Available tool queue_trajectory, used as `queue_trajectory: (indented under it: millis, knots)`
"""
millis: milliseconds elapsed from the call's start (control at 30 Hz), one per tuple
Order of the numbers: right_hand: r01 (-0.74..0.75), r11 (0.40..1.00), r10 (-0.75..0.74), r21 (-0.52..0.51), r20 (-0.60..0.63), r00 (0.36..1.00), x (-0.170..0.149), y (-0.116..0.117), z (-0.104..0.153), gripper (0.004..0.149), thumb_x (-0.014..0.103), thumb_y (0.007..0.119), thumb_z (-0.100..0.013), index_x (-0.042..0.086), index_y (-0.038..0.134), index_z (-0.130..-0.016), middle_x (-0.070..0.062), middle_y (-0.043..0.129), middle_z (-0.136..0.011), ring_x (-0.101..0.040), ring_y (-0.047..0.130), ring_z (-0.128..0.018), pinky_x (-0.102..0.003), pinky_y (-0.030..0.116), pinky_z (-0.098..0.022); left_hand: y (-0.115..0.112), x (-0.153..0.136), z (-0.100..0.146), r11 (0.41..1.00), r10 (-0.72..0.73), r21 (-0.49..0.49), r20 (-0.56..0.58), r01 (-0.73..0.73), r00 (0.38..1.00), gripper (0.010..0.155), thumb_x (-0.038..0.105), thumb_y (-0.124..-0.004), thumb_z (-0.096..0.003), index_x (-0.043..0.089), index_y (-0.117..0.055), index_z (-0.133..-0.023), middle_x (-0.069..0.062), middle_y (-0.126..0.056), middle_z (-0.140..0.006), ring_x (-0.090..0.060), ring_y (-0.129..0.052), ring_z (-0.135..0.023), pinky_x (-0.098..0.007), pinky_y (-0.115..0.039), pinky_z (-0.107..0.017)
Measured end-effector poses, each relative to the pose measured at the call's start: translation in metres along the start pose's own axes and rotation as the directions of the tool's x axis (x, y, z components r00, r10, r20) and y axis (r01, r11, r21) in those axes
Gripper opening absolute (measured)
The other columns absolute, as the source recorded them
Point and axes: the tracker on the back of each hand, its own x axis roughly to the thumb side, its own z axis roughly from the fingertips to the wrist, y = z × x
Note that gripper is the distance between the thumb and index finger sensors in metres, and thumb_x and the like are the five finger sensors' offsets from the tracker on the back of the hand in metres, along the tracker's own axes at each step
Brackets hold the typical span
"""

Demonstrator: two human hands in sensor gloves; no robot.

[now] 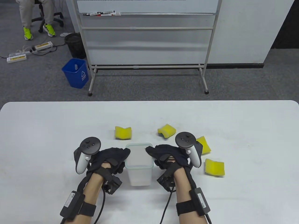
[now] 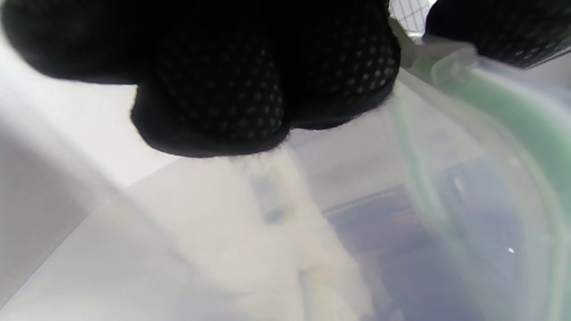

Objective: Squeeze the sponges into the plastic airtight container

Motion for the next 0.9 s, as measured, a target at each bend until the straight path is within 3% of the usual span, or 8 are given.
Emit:
queue_trajectory:
  millis: [133, 267, 500, 567, 700, 900]
  knots:
    - [-0.093, 0.995, 0.093, -0.024, 0.019, 0.995, 0.007, -0.002, 0.007, 0.048, 0.062, 0.09, -0.039, 0.016, 0.099, -0.051, -0.001, 0.101, -0.039, -0.016, 0.097, -0.023, -0.042, 0.085, -0.039, 0.0, -0.002, 0.0, 1.0, 0.023, 0.01, 0.001, -0.023, 1.0, 0.055, 0.066, -0.081, -0.0426, 0.015, -0.092, -0.061, 0.001, -0.102, -0.038, -0.02, -0.105, -0.029, -0.036, -0.093, -0.023]
    - [-0.246, 0.958, 0.253, -0.147, 0.029, 0.967, 0.022, -0.002, 0.018, 0.049, 0.06, 0.089, -0.04, 0.015, 0.1, -0.052, -0.003, 0.102, -0.04, -0.017, 0.098, -0.023, -0.042, 0.085, -0.039, 0.001, 0.003, 0.005, 0.997, 0.033, 0.068, -0.013, -0.032, 0.999, 0.049, 0.062, -0.085, -0.042, 0.016, -0.093, -0.058, 0.003, -0.103, -0.036, -0.02, -0.106, -0.028, -0.037, -0.094, -0.022]
    - [-0.402, 0.87, 0.429, -0.286, 0.037, 0.902, 0.04, 0.001, 0.029, 0.05, 0.062, 0.087, -0.04, 0.016, 0.1, -0.053, -0.002, 0.102, -0.04, -0.016, 0.099, -0.023, -0.042, 0.085, -0.039, 0.006, 0.021, 0.016, 0.969, -0.161, 0.186, -0.016, 0.161, 0.987, 0.046, 0.059, -0.083, -0.0443, 0.016, -0.095, -0.056, 0.002, -0.104, -0.034, -0.019, -0.107, -0.025, -0.037, -0.094, -0.02]
    - [-0.4, 0.864, 0.434, -0.306, 0.046, 0.9, 0.046, 0.0, 0.034, 0.05, 0.063, 0.087, -0.04, 0.016, 0.1, -0.053, -0.002, 0.102, -0.04, -0.016, 0.099, -0.023, -0.042, 0.085, -0.038, 0.008, 0.023, 0.019, 0.962, -0.178, 0.208, -0.021, 0.178, 0.984, 0.046, 0.06, -0.081, -0.0443, 0.017, -0.095, -0.055, 0.003, -0.104, -0.032, -0.018, -0.106, -0.024, -0.036, -0.094, -0.019]
    - [-0.355, 0.876, 0.409, -0.325, 0.114, 0.905, 0.063, -0.009, 0.051, 0.054, 0.065, 0.081, -0.041, 0.016, 0.099, -0.055, -0.002, 0.102, -0.042, -0.015, 0.099, -0.024, -0.041, 0.085, -0.039, 0.019, 0.032, 0.03, 0.979, -0.053, 0.201, 0.051, 0.042, 0.997, 0.045, 0.058, -0.08, -0.0454, 0.017, -0.095, -0.056, 0.002, -0.104, -0.032, -0.019, -0.106, -0.023, -0.036, -0.093, -0.018]
    - [-0.105, 0.968, 0.177, -0.227, 0.324, 0.929, 0.078, -0.023, 0.075, 0.069, 0.07, 0.076, -0.042, 0.014, 0.092, -0.079, -0.009, 0.099, -0.068, -0.024, 0.101, -0.047, -0.048, 0.079, -0.052, 0.047, 0.032, 0.051, 0.972, 0.168, 0.132, 0.196, -0.196, 0.966, 0.045, 0.055, -0.078, -0.0472, 0.016, -0.094, -0.061, 0.001, -0.104, -0.038, -0.02, -0.106, -0.028, -0.036, -0.093, -0.022]
